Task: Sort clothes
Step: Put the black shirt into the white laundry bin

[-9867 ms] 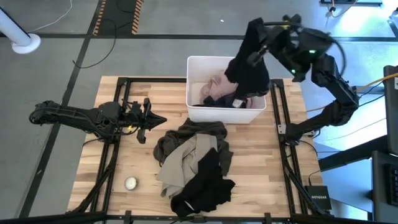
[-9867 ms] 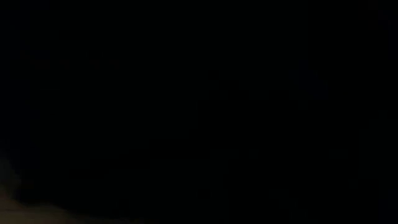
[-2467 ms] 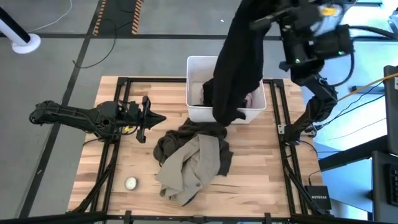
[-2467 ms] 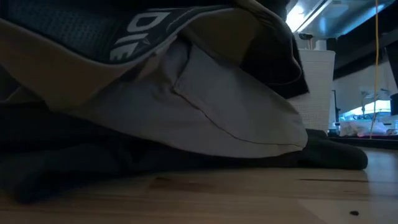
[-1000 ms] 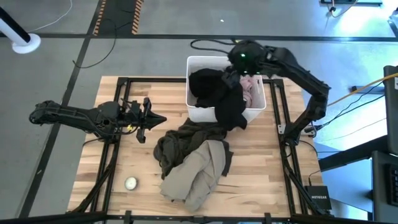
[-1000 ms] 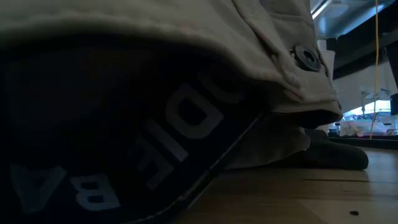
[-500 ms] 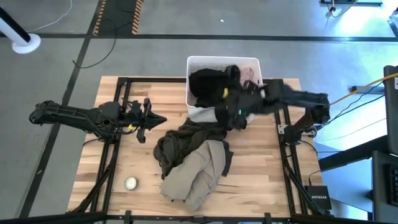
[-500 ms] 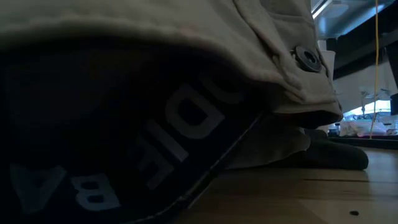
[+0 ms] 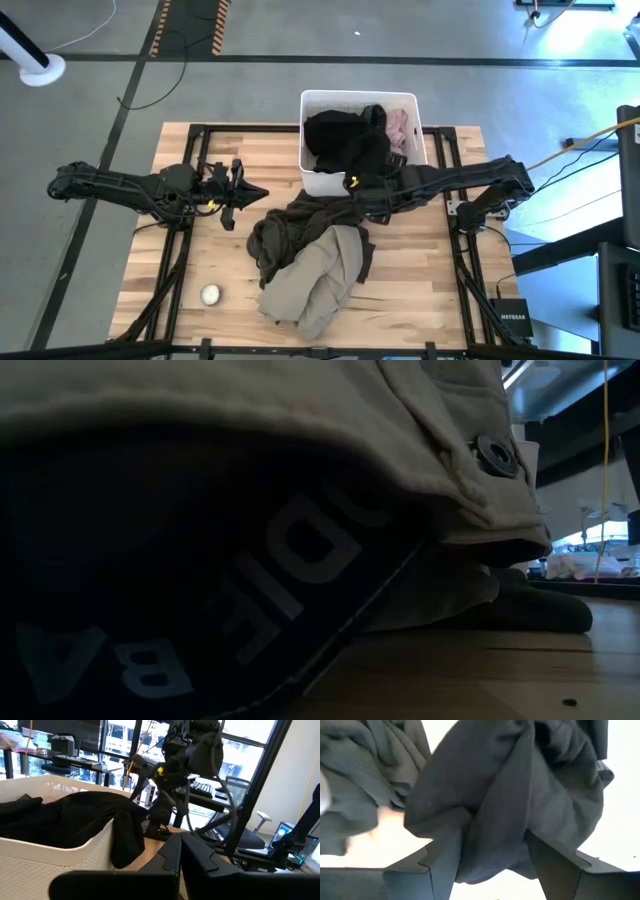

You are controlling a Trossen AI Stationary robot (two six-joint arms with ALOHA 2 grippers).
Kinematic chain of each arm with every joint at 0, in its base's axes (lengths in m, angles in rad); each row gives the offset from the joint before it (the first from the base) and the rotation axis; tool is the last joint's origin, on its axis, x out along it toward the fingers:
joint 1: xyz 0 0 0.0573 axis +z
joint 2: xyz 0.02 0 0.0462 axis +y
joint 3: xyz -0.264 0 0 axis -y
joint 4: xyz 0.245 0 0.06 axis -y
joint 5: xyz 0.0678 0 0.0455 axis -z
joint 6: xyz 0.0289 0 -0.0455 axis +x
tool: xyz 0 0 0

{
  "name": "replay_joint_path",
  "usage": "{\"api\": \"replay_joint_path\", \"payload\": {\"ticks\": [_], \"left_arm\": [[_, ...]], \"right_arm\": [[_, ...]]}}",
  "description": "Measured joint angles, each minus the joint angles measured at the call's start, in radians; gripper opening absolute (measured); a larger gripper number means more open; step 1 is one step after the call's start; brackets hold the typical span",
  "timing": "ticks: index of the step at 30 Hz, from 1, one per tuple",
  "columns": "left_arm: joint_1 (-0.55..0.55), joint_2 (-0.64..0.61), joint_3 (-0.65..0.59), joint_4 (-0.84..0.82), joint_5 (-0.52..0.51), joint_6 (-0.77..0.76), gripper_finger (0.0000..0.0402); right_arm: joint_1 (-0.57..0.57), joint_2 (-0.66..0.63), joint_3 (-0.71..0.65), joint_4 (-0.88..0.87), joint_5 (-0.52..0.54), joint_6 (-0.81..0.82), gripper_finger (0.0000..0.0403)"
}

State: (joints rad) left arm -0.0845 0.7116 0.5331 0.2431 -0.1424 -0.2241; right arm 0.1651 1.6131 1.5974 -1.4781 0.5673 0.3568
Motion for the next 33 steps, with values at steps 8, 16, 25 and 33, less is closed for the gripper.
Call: {"api": "replay_joint_path", "payload": {"ticks": [8, 16, 25, 33], "left_arm": [[0.0, 0.0, 0.0, 0.0, 0.0, 0.014, 0.0], [0.0, 0.0, 0.0, 0.003, 0.0, 0.018, 0.0], [0.0, 0.0, -0.001, 0.004, 0.0, 0.018, 0.0], [0.0, 0.0, -0.001, 0.004, -0.001, 0.018, 0.0]], "right_arm": [[-0.002, 0.0, -0.012, 0.018, 0.026, -0.032, 0.0143], [-0.001, -0.006, -0.012, 0.019, 0.052, -0.051, 0.002], [-0.001, -0.014, 0.217, -0.019, 0.139, -0.075, 0.0009], [-0.002, -0.015, 0.5, 0.054, 0.423, -0.211, 0.0009]]}}
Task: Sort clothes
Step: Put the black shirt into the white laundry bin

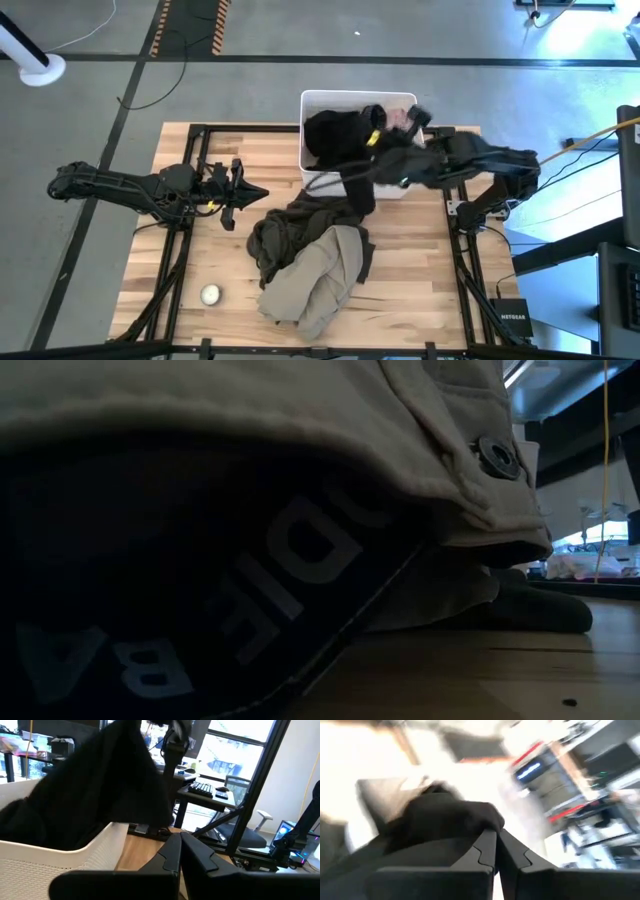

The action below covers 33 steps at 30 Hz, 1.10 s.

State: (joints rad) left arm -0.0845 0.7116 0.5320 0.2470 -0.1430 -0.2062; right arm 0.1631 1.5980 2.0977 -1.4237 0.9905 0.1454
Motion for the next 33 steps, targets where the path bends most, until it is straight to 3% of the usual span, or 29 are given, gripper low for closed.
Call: {"api": "replay_joint_path", "payload": {"ticks": [5, 9, 14, 21, 25, 33], "left_arm": [[0.0, 0.0, 0.0, 0.0, 0.0, 0.0, 0.0], [0.0, 0.0, 0.0, 0.0, 0.0, 0.0, 0.0], [0.0, 0.0, 0.0, 0.0, 0.0, 0.0, 0.0], [0.0, 0.0, 0.0, 0.0, 0.0, 0.005, 0.0], [0.0, 0.0, 0.0, -0.001, 0.0, 0.013, 0.0], [0.0, 0.0, 0.0, -0.001, 0.0, 0.012, 0.0]], "right_arm": [[-0.017, -0.001, 0.112, 0.158, 0.247, -0.156, 0.001], [-0.085, -0.001, 0.15, 0.208, 0.261, -0.225, 0.0014], [-0.204, -0.001, 0.129, 0.175, 0.204, -0.185, 0.0015], [-0.342, -0.001, -0.005, 0.19, 0.06, -0.096, 0.0016], [-0.378, 0.0, -0.104, 0.226, -0.077, -0.049, 0.0016], [-0.388, 0.0, -0.292, 0.326, -0.15, -0.033, 0.0018]]}}
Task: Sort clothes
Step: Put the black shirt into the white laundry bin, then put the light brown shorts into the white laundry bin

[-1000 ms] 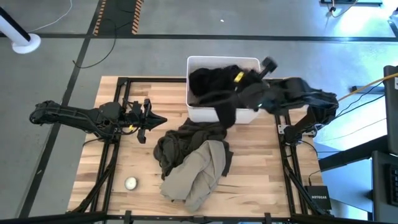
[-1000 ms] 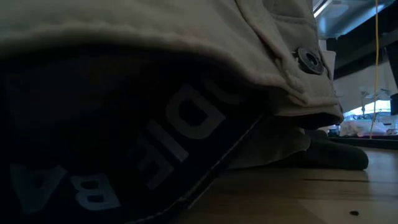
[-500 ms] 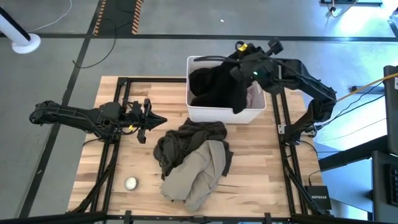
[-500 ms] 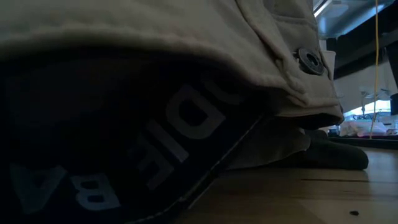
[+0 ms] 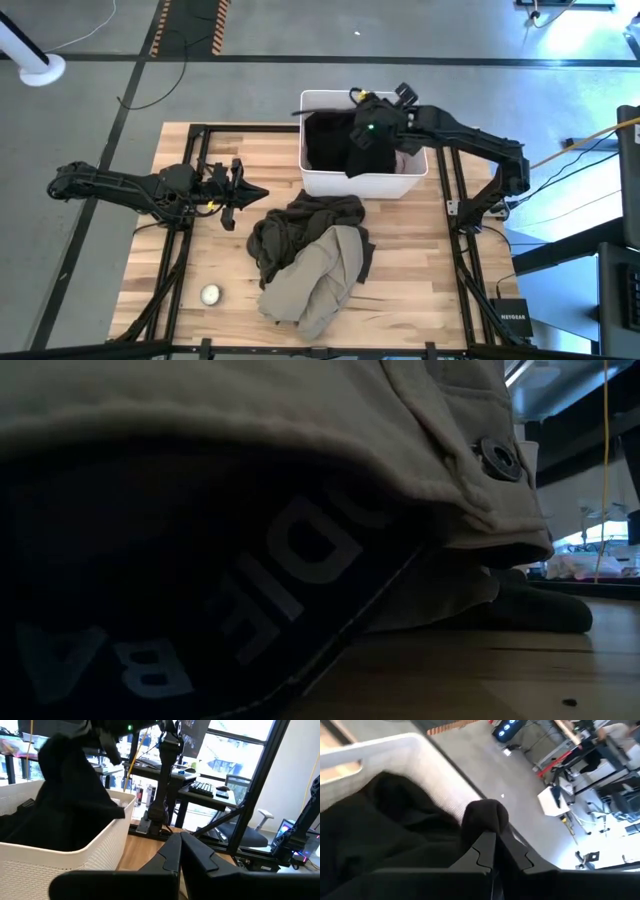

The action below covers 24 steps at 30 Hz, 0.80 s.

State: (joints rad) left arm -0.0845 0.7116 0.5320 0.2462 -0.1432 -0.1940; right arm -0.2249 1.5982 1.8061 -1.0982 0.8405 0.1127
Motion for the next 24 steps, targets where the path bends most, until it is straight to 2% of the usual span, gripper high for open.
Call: {"api": "replay_joint_path", "payload": {"ticks": [4, 7, 10, 17, 20, 24], "left_arm": [[0.0, 0.0, 0.0, 0.0, 0.0, 0.0, 0.0], [0.0, 0.0, 0.0, 0.0, 0.0, 0.0, 0.0], [0.0, 0.0, 0.0, 0.0, 0.0, 0.0, 0.0], [0.0, 0.0, 0.0, -0.005, 0.0, 0.023, 0.0], [0.0, 0.0, 0.0, -0.005, 0.0, 0.031, 0.0], [0.0, 0.0, 0.0, -0.005, 0.0, 0.035, 0.0]], "right_arm": [[0.0, 0.001, -0.042, 0.0, -0.052, 0.048, 0.0043], [0.0, 0.001, -0.048, -0.008, -0.061, 0.089, 0.0082], [0.002, 0.001, -0.04, -0.016, -0.12, 0.115, 0.0127], [0.004, 0.001, 0.1, -0.081, -0.29, 0.116, 0.0212], [0.029, 0.0, 0.176, -0.117, -0.339, 0.119, 0.0232], [0.109, 0.0, 0.247, -0.169, -0.355, 0.119, 0.0244]]}}
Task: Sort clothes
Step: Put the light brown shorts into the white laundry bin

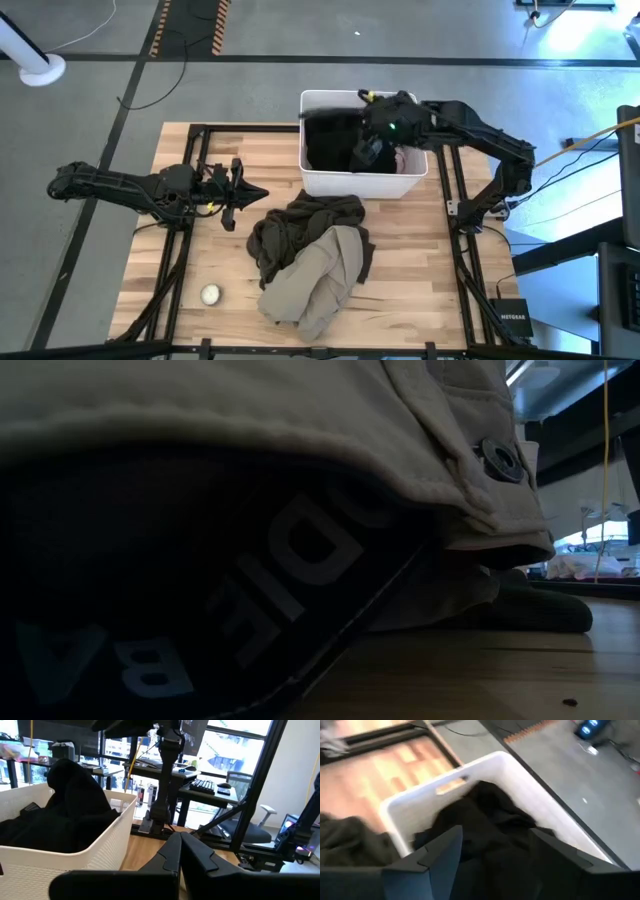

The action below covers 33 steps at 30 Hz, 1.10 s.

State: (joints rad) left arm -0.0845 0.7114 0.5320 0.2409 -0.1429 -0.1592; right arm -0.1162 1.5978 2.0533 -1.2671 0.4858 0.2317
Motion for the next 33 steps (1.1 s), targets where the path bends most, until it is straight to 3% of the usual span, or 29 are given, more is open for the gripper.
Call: {"api": "replay_joint_path", "payload": {"ticks": [6, 13, 21, 26, 33], "left_arm": [[-0.002, 0.0, 0.0, 0.0, 0.0, -0.015, 0.0], [-0.002, 0.0, 0.0, -0.032, 0.001, -0.017, 0.0], [-0.002, 0.0, 0.0, -0.046, 0.001, -0.051, 0.0], [-0.002, 0.0, 0.0, -0.046, 0.001, -0.07, 0.0], [-0.002, 0.0, 0.0, -0.046, 0.001, -0.074, 0.0]], "right_arm": [[0.187, 0.0, 0.013, -0.053, -0.001, 0.039, 0.0245], [0.449, -0.001, -0.145, -0.009, -0.026, 0.084, 0.0246], [0.683, 0.003, -0.457, 0.364, -0.028, 0.138, 0.0246], [0.761, 0.041, -0.591, 0.598, -0.029, 0.123, 0.0246], [0.761, 0.146, -0.603, 0.614, -0.004, -0.028, 0.0246]]}}
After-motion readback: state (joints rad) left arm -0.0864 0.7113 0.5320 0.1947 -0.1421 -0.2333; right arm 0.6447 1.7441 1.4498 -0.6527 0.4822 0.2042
